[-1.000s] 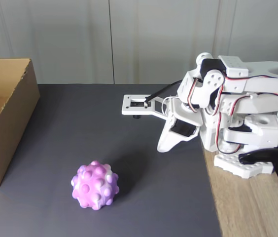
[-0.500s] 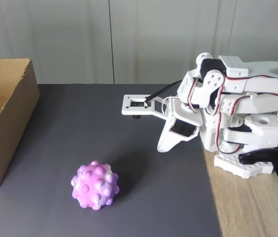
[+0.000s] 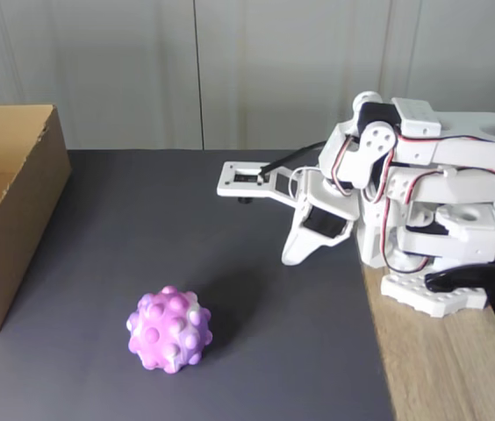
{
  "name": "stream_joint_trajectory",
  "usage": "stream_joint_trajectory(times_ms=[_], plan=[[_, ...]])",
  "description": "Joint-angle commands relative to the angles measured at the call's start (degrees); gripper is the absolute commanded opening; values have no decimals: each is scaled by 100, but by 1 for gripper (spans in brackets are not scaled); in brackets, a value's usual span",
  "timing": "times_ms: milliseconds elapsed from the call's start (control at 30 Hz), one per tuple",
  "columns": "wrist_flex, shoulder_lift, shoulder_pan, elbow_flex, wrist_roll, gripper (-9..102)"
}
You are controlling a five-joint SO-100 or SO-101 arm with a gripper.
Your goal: Grasp a ball and put it in the box.
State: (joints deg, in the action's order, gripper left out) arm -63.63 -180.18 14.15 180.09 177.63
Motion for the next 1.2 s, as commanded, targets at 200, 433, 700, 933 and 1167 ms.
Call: stream_joint_trajectory(times_ms=[200, 433, 700, 933, 1167], plan=[[-44, 79, 167, 26, 264, 1], [18, 88, 114, -185, 448, 6], [132, 88, -193, -853, 510, 11], [264, 88, -633, -1538, 598, 11], [896, 1582, -1230, -2821, 369, 7]])
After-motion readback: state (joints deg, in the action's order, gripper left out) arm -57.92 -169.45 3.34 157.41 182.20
